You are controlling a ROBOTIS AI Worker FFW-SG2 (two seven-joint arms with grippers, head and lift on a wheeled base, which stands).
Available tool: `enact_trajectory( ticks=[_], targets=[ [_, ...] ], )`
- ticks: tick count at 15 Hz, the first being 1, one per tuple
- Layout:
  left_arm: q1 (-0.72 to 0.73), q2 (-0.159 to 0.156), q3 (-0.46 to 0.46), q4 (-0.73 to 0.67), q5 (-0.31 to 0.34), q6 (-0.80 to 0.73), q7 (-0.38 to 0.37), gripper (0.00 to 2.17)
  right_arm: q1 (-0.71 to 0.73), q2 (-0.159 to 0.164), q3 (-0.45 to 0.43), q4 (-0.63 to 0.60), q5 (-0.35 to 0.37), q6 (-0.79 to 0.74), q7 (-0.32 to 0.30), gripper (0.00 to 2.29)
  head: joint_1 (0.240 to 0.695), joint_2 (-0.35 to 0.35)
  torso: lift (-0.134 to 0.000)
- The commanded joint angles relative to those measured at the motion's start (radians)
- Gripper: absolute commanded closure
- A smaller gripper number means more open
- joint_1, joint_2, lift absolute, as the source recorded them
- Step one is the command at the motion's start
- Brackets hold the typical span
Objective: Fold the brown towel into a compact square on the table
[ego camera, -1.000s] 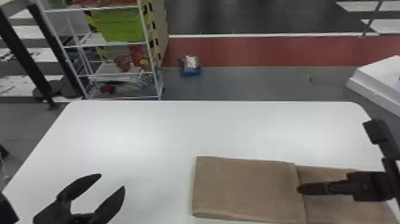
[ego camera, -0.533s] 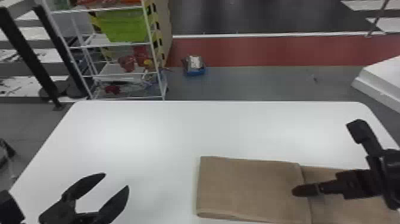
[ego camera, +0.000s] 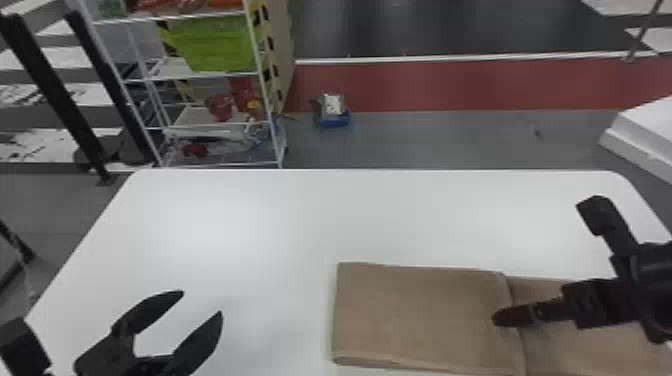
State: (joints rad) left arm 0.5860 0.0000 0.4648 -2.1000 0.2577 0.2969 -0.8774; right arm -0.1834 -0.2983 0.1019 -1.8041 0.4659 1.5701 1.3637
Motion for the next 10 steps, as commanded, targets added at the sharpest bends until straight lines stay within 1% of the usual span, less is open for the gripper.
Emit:
enact_trajectory(
  ticks=[1,3,6,10],
  targets=[
    [0.0,-0.003,0.0,0.0,0.0,0.0,0.0,0.07,-0.016,0.001,0.016,0.022,0.005,0.002,0.003,0.59,0.695,0.099,-0.124],
    [0.0,-0.003,0.0,-0.002,0.0,0.0,0.0,0.07,-0.028,0.002,0.024,0.045,0.007,0.002,0.003,0.76,0.695,0.102,-0.124],
    [0.002,-0.003,0.0,-0.005,0.0,0.0,0.0,0.07,-0.036,0.002,0.036,0.057,0.011,0.002,0.003,0.76,0.695,0.103,-0.124],
    [0.002,-0.003,0.0,-0.008,0.0,0.0,0.0,0.07,-0.045,0.004,0.027,0.063,0.002,0.002,0.003,0.76,0.695,0.103,-0.124]
  ],
)
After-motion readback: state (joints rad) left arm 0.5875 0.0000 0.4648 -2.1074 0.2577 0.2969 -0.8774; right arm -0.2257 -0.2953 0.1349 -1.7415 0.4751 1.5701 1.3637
